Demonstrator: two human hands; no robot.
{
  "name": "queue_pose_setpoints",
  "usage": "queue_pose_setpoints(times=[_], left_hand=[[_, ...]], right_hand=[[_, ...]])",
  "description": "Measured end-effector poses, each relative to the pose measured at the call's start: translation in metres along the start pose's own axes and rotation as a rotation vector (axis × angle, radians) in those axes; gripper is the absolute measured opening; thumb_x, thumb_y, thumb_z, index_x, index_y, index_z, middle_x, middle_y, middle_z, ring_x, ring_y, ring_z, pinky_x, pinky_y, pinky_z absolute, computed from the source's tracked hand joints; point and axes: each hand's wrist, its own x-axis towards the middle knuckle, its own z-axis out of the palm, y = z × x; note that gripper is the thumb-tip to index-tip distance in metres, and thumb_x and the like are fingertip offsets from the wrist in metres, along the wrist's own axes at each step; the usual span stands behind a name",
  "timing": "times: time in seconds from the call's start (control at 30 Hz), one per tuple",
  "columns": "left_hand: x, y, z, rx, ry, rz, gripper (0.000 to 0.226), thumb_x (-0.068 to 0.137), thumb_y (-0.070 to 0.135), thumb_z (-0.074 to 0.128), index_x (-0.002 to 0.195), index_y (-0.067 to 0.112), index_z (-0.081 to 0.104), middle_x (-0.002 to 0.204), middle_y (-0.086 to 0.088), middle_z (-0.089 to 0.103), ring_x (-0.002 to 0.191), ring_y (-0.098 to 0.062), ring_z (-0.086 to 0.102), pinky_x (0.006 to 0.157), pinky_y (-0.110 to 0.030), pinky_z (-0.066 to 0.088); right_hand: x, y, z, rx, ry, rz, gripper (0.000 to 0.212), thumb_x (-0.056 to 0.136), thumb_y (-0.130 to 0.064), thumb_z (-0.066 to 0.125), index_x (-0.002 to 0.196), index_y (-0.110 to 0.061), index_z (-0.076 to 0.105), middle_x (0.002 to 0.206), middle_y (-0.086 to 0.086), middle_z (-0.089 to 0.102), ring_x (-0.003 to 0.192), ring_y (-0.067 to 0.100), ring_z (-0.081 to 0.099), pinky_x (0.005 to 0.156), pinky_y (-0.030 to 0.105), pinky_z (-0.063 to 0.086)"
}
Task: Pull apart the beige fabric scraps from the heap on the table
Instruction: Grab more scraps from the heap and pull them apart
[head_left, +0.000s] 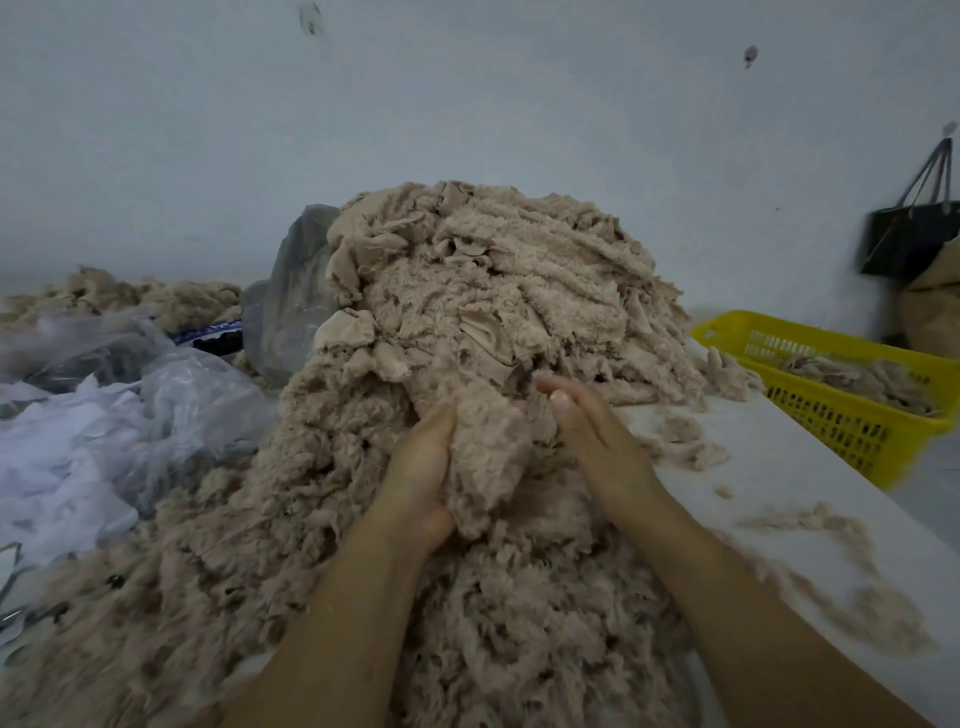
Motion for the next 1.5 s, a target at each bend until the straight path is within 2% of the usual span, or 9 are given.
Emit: queue_pose_setpoints(times=[0.23, 0.37, 0.53, 0.67, 0.83, 1.0, 1.17, 1.33, 1.5], left_hand=[[-0.001, -0.004, 0.005, 0.112, 0.009, 0.099, 0.036, 0.105, 0.032, 0.044, 0.130, 0.010, 0.059, 0.115, -0.014, 0.073, 0.104, -0.028, 0.072, 0.082, -0.040, 0.060], [0.003, -0.001, 0.004, 0.064, 0.128, 0.190, 0.032, 0.104, 0.033, 0.047, 0.128, 0.015, 0.059, 0.108, -0.007, 0.075, 0.090, -0.019, 0.075, 0.063, -0.031, 0.060], [0.006, 0.009, -0.010, -0.136, 0.254, 0.242, 0.025, 0.107, 0.023, 0.042, 0.118, 0.015, 0.063, 0.103, -0.011, 0.076, 0.090, -0.025, 0.075, 0.066, -0.039, 0.062], [0.008, 0.014, -0.019, -0.264, 0.253, 0.145, 0.036, 0.108, 0.031, 0.040, 0.134, 0.013, 0.057, 0.126, -0.015, 0.067, 0.109, -0.030, 0.068, 0.083, -0.044, 0.058], [0.005, 0.003, -0.006, -0.034, 0.108, 0.133, 0.025, 0.105, 0.031, 0.047, 0.117, 0.018, 0.065, 0.112, -0.012, 0.074, 0.100, -0.027, 0.073, 0.073, -0.038, 0.061], [-0.003, -0.011, 0.006, 0.483, -0.081, 0.337, 0.017, 0.102, 0.025, 0.054, 0.104, 0.029, 0.071, 0.102, 0.004, 0.077, 0.096, -0.013, 0.073, 0.074, -0.022, 0.057], [-0.006, -0.021, 0.010, 0.761, -0.194, 0.331, 0.015, 0.100, 0.029, 0.058, 0.100, 0.034, 0.073, 0.107, 0.009, 0.075, 0.100, -0.010, 0.069, 0.088, -0.028, 0.054], [-0.006, -0.019, 0.007, 0.756, -0.195, 0.295, 0.019, 0.100, 0.029, 0.057, 0.090, 0.032, 0.073, 0.097, 0.005, 0.076, 0.093, -0.013, 0.072, 0.079, -0.026, 0.057], [-0.004, -0.002, 0.002, 0.237, 0.019, 0.248, 0.027, 0.100, 0.026, 0.055, 0.085, 0.029, 0.076, 0.094, -0.005, 0.078, 0.085, -0.020, 0.076, 0.061, -0.032, 0.060]], right_hand=[[0.000, 0.003, 0.011, -0.143, -0.076, -0.001, 0.053, 0.078, -0.074, 0.049, 0.063, -0.024, 0.052, 0.086, -0.024, 0.068, 0.077, -0.009, 0.062, 0.066, 0.019, 0.049], [0.001, -0.004, 0.004, -0.019, 0.056, 0.015, 0.064, 0.078, -0.081, 0.052, 0.055, -0.025, 0.030, 0.049, -0.012, 0.024, 0.044, 0.006, 0.025, 0.047, 0.020, 0.027], [0.005, -0.007, -0.014, 0.147, 0.370, 0.166, 0.064, 0.085, -0.070, 0.057, 0.042, -0.027, 0.040, 0.042, -0.010, 0.025, 0.036, 0.009, 0.025, 0.043, 0.015, 0.032], [0.009, 0.013, -0.034, 0.052, 0.512, 0.251, 0.057, 0.094, -0.052, 0.058, 0.064, -0.005, 0.046, 0.059, -0.001, 0.040, 0.059, 0.017, 0.039, 0.057, 0.023, 0.033], [0.009, 0.012, -0.009, -0.270, 0.245, 0.145, 0.020, 0.099, -0.046, 0.048, 0.096, -0.028, 0.059, 0.113, -0.009, 0.045, 0.112, 0.006, 0.040, 0.087, 0.020, 0.033], [-0.001, -0.001, 0.004, -0.018, 0.026, 0.085, 0.055, 0.085, -0.076, 0.035, 0.099, -0.036, 0.070, 0.100, -0.025, 0.066, 0.094, -0.018, 0.055, 0.073, 0.002, 0.037], [0.001, -0.001, 0.005, 0.117, 0.018, 0.090, 0.046, 0.089, -0.067, 0.043, 0.109, -0.037, 0.073, 0.112, -0.014, 0.073, 0.110, 0.002, 0.063, 0.097, 0.027, 0.050], [0.008, 0.001, -0.003, 0.259, 0.276, 0.171, 0.044, 0.103, -0.050, 0.037, 0.087, -0.037, 0.076, 0.089, -0.009, 0.076, 0.077, 0.005, 0.070, 0.062, 0.020, 0.053], [0.013, 0.016, -0.034, 0.314, 0.575, 0.276, 0.040, 0.106, -0.041, 0.038, 0.115, -0.016, 0.068, 0.100, -0.002, 0.073, 0.080, 0.006, 0.065, 0.079, 0.033, 0.053]])
